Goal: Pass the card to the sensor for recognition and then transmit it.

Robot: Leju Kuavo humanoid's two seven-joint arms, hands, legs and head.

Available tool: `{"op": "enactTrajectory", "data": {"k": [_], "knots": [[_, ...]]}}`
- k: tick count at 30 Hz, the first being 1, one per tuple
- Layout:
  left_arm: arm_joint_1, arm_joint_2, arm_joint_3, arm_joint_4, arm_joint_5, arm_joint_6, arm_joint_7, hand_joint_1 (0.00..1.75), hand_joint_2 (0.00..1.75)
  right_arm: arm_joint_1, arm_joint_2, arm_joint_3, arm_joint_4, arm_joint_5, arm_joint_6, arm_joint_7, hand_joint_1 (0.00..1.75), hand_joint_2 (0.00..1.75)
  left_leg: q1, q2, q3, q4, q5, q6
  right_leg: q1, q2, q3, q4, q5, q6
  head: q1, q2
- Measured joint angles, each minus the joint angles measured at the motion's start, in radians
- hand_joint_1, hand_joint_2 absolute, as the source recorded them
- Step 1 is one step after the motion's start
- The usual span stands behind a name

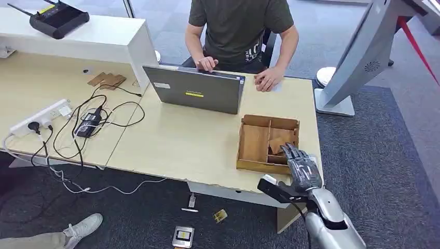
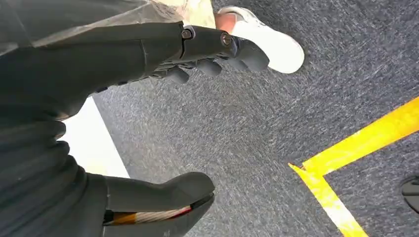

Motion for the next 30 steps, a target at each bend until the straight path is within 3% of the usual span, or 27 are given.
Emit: {"op": "enactTrajectory", "data": {"k": [19, 20, 21, 22, 30], "knots": [[0.000, 0.000, 0.001, 0.000, -0.008, 0.000, -0.002, 0.00, 1.75, 0.001, -0.004, -0.007, 0.001, -0.002, -0.012, 0.009, 0.00, 1.75, 0.000, 0.000, 0.000, 0.000, 0.000, 0.000, 0.000, 0.000, 0.000, 0.000, 0.000, 0.000, 0.000, 0.000], [0.000, 0.000, 0.001, 0.000, -0.008, 0.000, -0.002, 0.00, 1.75, 0.001, -0.004, -0.008, 0.001, -0.003, -0.013, 0.009, 0.28, 1.75, 0.000, 0.000, 0.000, 0.000, 0.000, 0.000, 0.000, 0.000, 0.000, 0.000, 0.000, 0.000, 0.000, 0.000], [0.000, 0.000, 0.001, 0.000, -0.008, 0.000, -0.002, 0.00, 1.75, 0.002, -0.004, -0.008, 0.001, -0.004, -0.015, 0.009, 1.40, 1.75, 0.000, 0.000, 0.000, 0.000, 0.000, 0.000, 0.000, 0.000, 0.000, 0.000, 0.000, 0.000, 0.000, 0.000], [0.000, 0.000, 0.001, 0.000, -0.008, 0.000, -0.002, 0.00, 1.75, 0.002, -0.004, -0.009, 0.001, -0.005, -0.015, 0.009, 1.73, 1.75, 0.000, 0.000, 0.000, 0.000, 0.000, 0.000, 0.000, 0.000, 0.000, 0.000, 0.000, 0.000, 0.000, 0.000], [0.000, 0.000, 0.002, 0.000, -0.009, 0.000, -0.002, 0.00, 1.75, 0.002, -0.003, -0.015, 0.004, -0.014, -0.017, -0.002, 1.75, 1.75, 0.000, 0.000, 0.000, 0.000, 0.000, 0.000, 0.000, 0.000, 0.000, 0.000, 0.000, 0.000, 0.000, 0.000]]}}
